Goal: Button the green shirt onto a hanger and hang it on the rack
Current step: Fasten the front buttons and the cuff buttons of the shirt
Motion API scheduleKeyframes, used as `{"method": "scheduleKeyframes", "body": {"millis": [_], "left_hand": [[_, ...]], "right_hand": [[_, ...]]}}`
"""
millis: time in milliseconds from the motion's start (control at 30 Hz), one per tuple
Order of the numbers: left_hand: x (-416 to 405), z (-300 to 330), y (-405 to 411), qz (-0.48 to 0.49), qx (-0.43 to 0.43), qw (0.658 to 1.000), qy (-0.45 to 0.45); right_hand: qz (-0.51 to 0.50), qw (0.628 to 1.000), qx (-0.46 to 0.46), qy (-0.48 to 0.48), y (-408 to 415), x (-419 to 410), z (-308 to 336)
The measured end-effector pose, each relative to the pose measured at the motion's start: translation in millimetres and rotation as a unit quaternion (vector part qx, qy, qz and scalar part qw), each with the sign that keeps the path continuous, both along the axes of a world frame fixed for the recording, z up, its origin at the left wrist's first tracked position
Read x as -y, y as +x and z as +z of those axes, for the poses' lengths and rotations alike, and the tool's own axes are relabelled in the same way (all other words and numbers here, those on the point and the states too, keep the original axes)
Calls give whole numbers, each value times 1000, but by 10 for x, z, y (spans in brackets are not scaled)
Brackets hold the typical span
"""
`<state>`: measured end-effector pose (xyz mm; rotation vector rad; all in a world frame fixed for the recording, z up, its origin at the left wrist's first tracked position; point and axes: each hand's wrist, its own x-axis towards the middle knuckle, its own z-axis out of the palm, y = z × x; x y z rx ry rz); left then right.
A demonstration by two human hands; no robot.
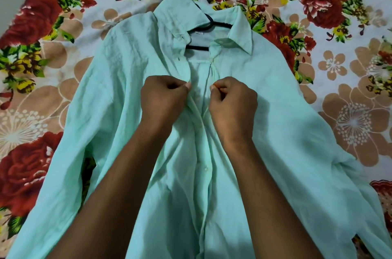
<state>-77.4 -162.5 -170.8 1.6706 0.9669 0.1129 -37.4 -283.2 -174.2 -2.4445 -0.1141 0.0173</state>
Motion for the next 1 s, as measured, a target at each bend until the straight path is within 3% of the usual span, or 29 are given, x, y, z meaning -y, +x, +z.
{"method": "scheduleKeyframes", "body": {"millis": [100,167,333,600,1000], "left_hand": [[61,43,13,41,45,981,-185],[97,20,31,39,58,971,-228],[133,-1,35,33,46,975,-217],[68,-21,44,11,41,980,-193],[1,-62,76,-25,26,980,-194]], "right_hand": [[0,994,-22,107,33,2,88],[-8,986,-70,151,44,-8,75],[-41,964,-140,221,65,6,-66],[-60,943,-159,287,83,24,-91],[3,961,-155,230,127,70,-110]]}}
